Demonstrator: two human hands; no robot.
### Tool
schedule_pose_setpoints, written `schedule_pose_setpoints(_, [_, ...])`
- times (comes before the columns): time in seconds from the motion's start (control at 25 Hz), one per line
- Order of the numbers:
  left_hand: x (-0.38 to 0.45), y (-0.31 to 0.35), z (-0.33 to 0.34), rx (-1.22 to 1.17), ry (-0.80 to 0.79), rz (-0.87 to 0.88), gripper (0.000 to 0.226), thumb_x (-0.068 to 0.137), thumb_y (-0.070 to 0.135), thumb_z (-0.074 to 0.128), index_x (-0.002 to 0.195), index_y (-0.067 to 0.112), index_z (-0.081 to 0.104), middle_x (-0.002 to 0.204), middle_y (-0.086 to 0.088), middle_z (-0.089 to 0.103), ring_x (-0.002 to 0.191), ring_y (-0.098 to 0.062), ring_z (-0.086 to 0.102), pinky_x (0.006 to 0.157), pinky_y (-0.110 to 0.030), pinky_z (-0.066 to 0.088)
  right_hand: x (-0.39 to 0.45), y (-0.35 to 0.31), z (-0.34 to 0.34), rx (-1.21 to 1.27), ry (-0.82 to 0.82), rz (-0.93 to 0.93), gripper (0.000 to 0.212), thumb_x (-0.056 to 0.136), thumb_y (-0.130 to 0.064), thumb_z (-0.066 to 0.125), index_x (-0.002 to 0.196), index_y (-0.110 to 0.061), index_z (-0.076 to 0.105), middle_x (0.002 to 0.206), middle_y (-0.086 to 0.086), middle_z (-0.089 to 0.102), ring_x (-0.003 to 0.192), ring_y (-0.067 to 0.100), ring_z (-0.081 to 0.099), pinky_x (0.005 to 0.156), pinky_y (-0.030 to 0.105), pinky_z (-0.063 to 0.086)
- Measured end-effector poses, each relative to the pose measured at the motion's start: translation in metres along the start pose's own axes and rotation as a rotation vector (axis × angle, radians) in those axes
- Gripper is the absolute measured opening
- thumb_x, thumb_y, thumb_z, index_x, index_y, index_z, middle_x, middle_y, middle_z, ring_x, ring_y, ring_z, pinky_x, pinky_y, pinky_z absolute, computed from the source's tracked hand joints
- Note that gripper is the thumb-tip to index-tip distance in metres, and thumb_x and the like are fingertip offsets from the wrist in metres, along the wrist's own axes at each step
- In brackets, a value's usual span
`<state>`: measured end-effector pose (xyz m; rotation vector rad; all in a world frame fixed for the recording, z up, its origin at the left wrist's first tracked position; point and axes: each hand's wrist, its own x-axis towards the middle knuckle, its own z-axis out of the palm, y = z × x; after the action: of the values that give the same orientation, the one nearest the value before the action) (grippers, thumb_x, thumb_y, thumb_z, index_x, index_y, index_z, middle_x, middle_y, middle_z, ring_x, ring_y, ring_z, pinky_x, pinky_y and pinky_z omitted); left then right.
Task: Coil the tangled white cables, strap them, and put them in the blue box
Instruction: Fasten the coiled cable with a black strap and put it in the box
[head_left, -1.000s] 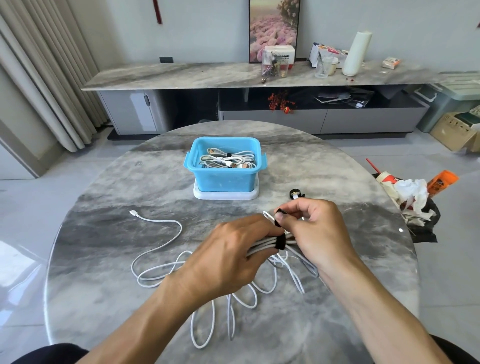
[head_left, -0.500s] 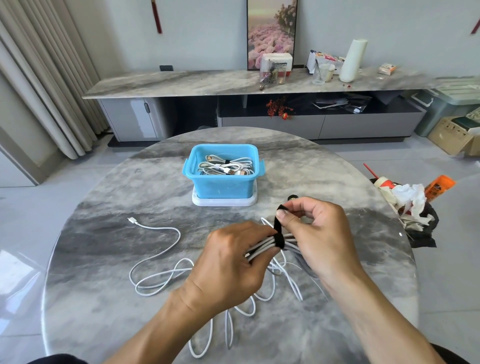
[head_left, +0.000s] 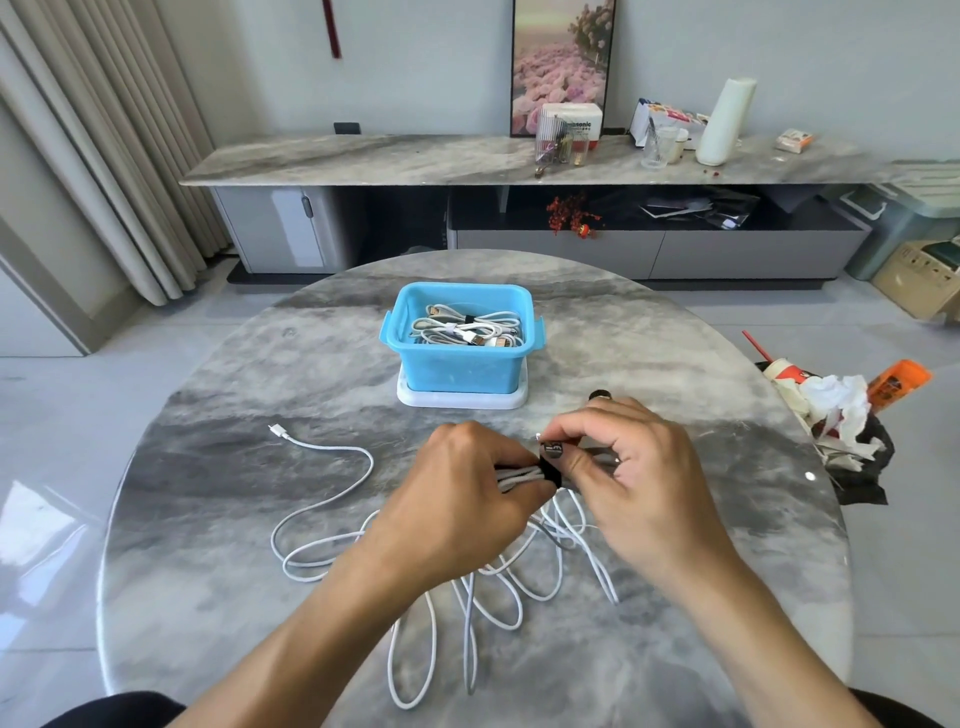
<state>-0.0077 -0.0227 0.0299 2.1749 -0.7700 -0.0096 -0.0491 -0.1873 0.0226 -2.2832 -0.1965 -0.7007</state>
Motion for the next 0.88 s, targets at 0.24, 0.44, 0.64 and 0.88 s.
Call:
schedule_pose_setpoints(0.24, [0.002,0.002,-0.005,-0.097,-0.027,-0.193,0.037,0.083,0.032,0.071,0.061,0.004,0.060,0.059,-0.019,0.045,0.051,-0.012,0.028,0.048,-0.030,0.027,-0.002,0.006,0.003,-0.139,0.025,-0.156,0.011,0.078,-0.017,0.071,0.085,-0.023,0.077,0.085,-0.016,0.065,0.092,0.015,0.051,0.081,0.043,0.038])
schedule_pose_setpoints(0.44, [0.000,0.002,-0.015,-0.470,-0.089,-0.440,0.032,0.085,0.017,0.069,0.054,0.010,0.064,0.042,0.004,0.048,0.042,-0.011,0.038,0.042,-0.018,0.028,0.002,0.014,0.003,0.060,-0.041,-0.171,0.011,0.084,-0.025,0.071,0.091,-0.025,0.080,0.094,-0.015,0.061,0.099,0.021,0.052,0.080,0.051,0.044])
schedule_pose_setpoints(0.64, [-0.001,0.003,-0.019,-0.850,-0.169,-0.573,0.016,0.089,0.008,0.063,0.075,0.005,0.072,0.061,-0.008,0.057,0.046,-0.013,0.043,0.039,-0.018,0.027,0.005,0.012,-0.004,-0.115,0.070,-0.378,0.014,0.089,-0.024,0.067,0.090,-0.023,0.081,0.100,-0.007,0.068,0.107,0.026,0.052,0.084,0.054,0.043])
schedule_pose_setpoints(0.88, [0.002,0.001,-0.016,-1.254,-0.290,-0.817,0.019,0.081,0.014,0.061,0.088,-0.002,0.068,0.061,-0.003,0.050,0.041,-0.005,0.038,0.031,-0.012,0.023,0.005,0.012,-0.003,-0.159,0.103,-0.456,0.014,0.091,-0.023,0.068,0.088,-0.022,0.081,0.097,-0.013,0.071,0.107,0.025,0.055,0.086,0.052,0.042])
